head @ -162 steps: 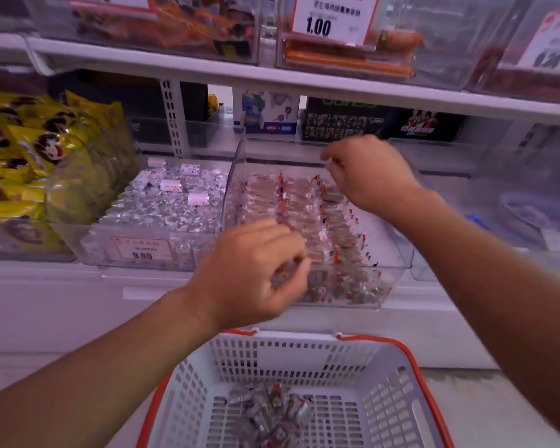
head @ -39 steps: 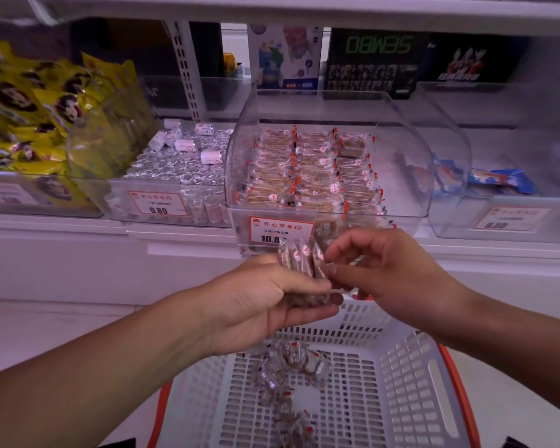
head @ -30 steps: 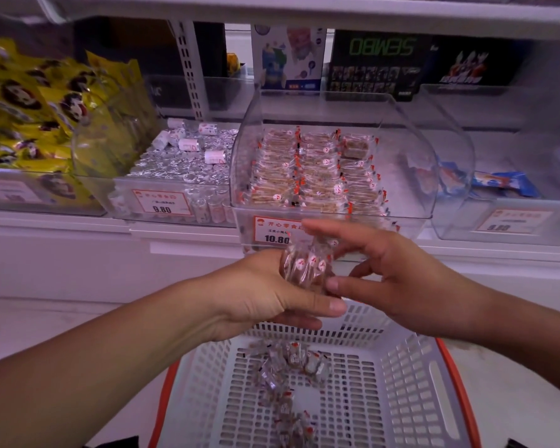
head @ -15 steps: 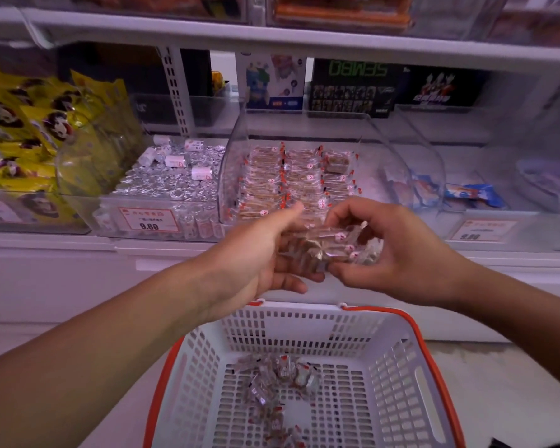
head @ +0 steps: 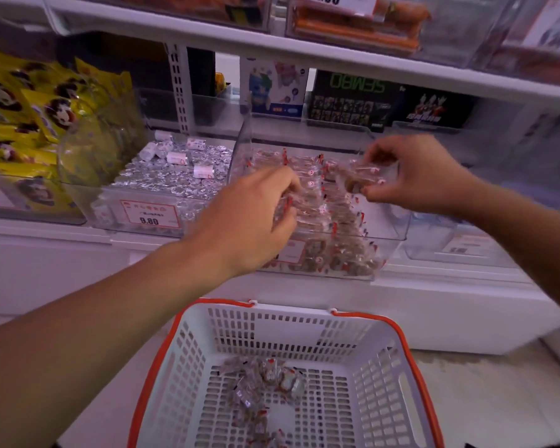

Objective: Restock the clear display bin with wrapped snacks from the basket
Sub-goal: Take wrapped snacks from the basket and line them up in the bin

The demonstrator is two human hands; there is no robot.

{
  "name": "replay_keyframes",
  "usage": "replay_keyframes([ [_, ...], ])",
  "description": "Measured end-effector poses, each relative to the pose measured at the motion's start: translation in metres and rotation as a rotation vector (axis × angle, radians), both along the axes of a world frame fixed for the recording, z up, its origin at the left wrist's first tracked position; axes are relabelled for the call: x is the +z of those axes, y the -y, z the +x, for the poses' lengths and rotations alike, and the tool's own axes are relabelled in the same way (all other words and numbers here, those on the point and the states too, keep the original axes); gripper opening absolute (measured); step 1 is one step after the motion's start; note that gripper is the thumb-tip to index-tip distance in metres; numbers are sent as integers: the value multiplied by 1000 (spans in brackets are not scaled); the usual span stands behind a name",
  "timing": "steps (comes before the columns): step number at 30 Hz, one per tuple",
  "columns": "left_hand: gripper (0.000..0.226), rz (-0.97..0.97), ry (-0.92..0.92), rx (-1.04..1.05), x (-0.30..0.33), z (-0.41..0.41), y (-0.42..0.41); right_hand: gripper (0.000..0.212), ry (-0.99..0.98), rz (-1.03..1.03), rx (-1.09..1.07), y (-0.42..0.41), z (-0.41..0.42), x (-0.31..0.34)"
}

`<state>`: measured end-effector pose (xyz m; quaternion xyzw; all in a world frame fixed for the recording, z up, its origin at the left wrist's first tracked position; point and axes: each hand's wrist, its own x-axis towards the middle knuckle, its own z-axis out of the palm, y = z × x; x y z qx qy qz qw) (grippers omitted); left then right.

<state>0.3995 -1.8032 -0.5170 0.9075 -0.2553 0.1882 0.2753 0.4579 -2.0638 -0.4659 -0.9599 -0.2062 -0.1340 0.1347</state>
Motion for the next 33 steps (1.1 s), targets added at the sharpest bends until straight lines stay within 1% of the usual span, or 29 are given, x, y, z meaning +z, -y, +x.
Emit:
replay_keyframes([
  [2, 24, 96, -51, 61, -8, 5, -1, 39, -13, -269, -86, 1, 36, -2],
  [3, 25, 130, -63, 81, -11, 6, 0, 41, -31, -353, -120, -1, 52, -4],
  [5, 24, 154, -69, 98, -14, 6, 1, 45, -68, -452, -146, -13, 78, -5],
  [8, 20, 153, -78, 98, -14, 7, 1, 48, -140, -507, -147, -35, 103, -8],
  [10, 20, 176, -95, 98, -16, 8, 0, 45, -193, -547, -154, -44, 115, -11],
  [13, 23, 213, -99, 88, -19, 8, -2, 40, -272, -551, -190, -43, 125, -12],
  [16, 25, 215, -99, 88, -22, 8, -2, 40, -314, -560, -236, -38, 128, -11],
  [20, 29, 185, -125, 90, -25, 12, 1, 39, -297, -554, -240, -41, 134, -16],
  [22, 40, 186, -172, 99, -25, 13, 4, 39, -301, -556, -246, -44, 136, -21],
  [24, 49, 235, -196, 114, -26, 13, 6, 40, -283, -583, -247, -45, 137, -27],
  [26, 48, 270, -182, 121, -28, 13, 8, 47, -210, -621, -239, -45, 135, -33],
  [28, 47, 263, -182, 127, -28, 12, 8, 62, -147, -627, -227, -43, 135, -36],
  [29, 46, 257, -184, 130, -27, 12, 8, 65, -150, -648, -226, -42, 134, -37],
  [30, 46, 254, -184, 133, -27, 11, 8, 61, -172, -696, -231, -41, 132, -37],
  [32, 47, 257, -173, 134, -27, 10, 9, 44, -227, -890, -265, -38, 128, -38],
  [33, 48, 257, -173, 133, -27, 10, 10, 40, -244, -1000, -284, -36, 127, -40],
])
